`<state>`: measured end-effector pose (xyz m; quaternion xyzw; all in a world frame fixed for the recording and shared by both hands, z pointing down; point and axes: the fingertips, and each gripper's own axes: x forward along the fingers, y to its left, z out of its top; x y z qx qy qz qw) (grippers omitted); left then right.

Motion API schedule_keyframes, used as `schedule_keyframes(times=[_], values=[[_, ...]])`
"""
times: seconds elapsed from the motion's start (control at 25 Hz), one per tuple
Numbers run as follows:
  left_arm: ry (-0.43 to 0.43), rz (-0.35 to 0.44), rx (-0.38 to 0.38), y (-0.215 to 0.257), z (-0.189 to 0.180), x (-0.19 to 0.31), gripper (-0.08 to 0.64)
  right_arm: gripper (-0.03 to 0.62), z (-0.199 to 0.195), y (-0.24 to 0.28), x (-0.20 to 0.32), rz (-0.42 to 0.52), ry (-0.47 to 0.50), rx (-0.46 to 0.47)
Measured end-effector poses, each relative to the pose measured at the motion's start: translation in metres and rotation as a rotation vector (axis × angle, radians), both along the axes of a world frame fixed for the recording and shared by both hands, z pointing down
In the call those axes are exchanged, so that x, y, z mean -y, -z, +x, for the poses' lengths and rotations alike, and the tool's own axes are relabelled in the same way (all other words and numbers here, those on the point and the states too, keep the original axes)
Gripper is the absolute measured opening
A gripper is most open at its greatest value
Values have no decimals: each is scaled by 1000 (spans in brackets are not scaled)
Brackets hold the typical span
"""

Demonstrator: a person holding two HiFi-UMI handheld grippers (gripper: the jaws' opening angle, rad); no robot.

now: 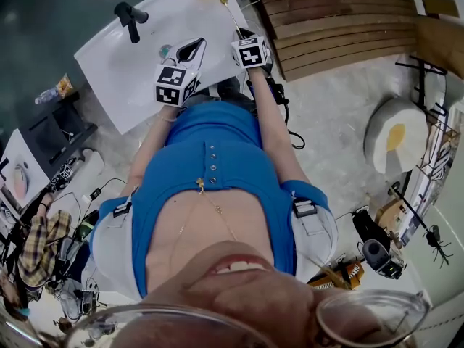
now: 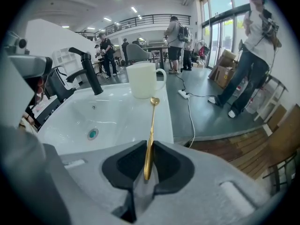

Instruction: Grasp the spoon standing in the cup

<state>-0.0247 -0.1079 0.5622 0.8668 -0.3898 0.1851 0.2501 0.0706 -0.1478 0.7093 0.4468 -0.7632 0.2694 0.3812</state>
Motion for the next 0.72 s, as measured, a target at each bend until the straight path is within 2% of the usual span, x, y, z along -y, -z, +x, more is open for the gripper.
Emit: schedule_keyframes(times=[0.48, 0.72], values=[[20, 12, -4, 1, -3, 2, -2, 69, 2, -2, 2, -38, 32, -54], [31, 10, -1, 2, -3, 1, -2, 84, 2, 1, 1, -46, 42, -42]])
